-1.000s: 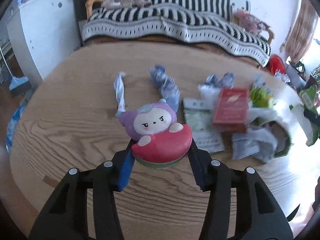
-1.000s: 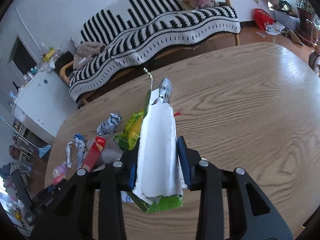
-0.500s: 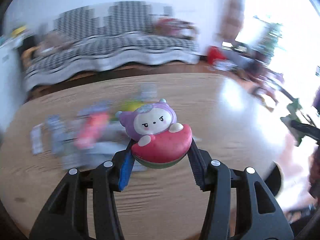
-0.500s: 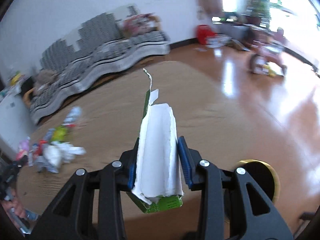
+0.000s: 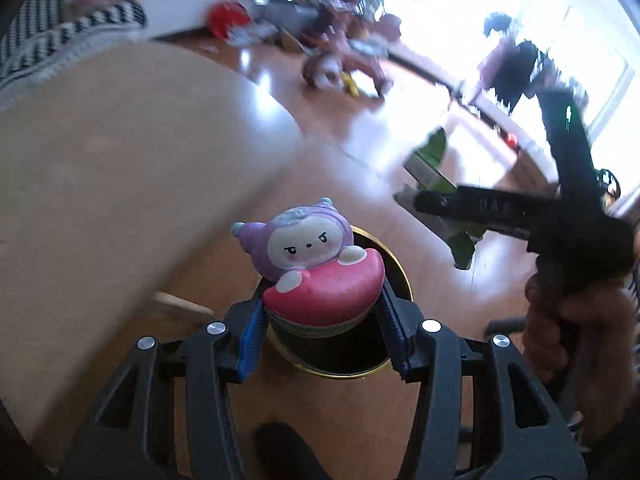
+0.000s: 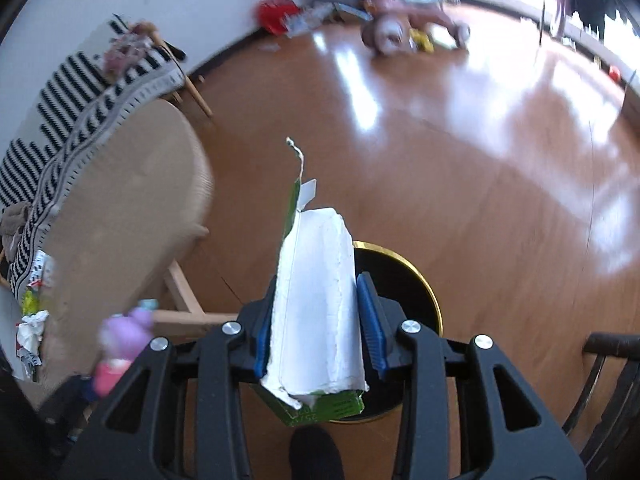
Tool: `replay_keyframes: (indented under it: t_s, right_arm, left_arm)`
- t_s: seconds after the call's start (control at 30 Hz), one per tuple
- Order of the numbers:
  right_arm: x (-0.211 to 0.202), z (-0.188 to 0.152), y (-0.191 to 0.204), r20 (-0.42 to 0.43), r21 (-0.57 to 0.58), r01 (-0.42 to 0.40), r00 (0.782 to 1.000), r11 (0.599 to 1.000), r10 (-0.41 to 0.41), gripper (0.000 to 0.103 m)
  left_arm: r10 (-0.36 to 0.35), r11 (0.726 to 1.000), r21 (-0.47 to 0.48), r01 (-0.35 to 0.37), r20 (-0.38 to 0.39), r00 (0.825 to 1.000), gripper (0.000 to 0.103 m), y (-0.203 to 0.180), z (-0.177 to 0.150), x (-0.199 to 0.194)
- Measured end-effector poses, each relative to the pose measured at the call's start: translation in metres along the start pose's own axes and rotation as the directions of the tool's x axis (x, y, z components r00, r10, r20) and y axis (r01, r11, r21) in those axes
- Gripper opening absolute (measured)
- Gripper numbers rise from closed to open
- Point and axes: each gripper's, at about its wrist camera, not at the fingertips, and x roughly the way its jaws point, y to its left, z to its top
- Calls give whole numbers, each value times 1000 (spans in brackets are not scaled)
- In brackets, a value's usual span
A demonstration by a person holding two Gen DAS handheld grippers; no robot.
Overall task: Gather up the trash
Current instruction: 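Carry both items to the black bin and open both tools to drop them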
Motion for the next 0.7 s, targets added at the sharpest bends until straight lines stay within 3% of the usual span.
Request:
replay_keyframes:
  t_s: [0.1,0.2,0.3,0.43,0.47,0.5,0.53,0.57,0.7]
  right_arm:
    - [27,-7,-19,-92,33,-3,996,999,6,38]
    - [48,-8,-38,-153,73,-11,988,997,22,38]
    - [53,-9,-42,-175,74,-7,984,997,20,39]
    - [51,-6,-36,-172,70,-10,985,998,22,40]
    - [50,-6,-38,-169,70,-12,985,998,24,44]
    - [48,-7,-38,-168,69,-7,986,998,18,50]
    - [46,-10,-37,-165,68,0,986,998,11,68]
    - [45,-9,-34,-155,65,6,988,998,4,75]
    - [37,1,-21,-114,72,8,993,997,1,75]
  left_arm:
    - [-36,999,-24,34,-61,998,50,-11,-3,45]
    - [-19,1000,-19,17,-102,995,50,-11,-2,80]
    - [-17,999,-35,12,-125,992,50,-7,5,101]
    - [-43,998,-46,37,-128,991,52,-5,1,96]
    - [-43,998,-40,38,-126,991,53,-6,2,97]
    - [-47,999,-34,43,-125,991,61,-8,4,99]
    - [-48,999,-31,45,-122,991,70,-10,2,99]
    - [-44,999,-32,40,-111,993,82,-11,0,94]
    - [-51,998,-42,48,-82,995,86,-10,-2,79]
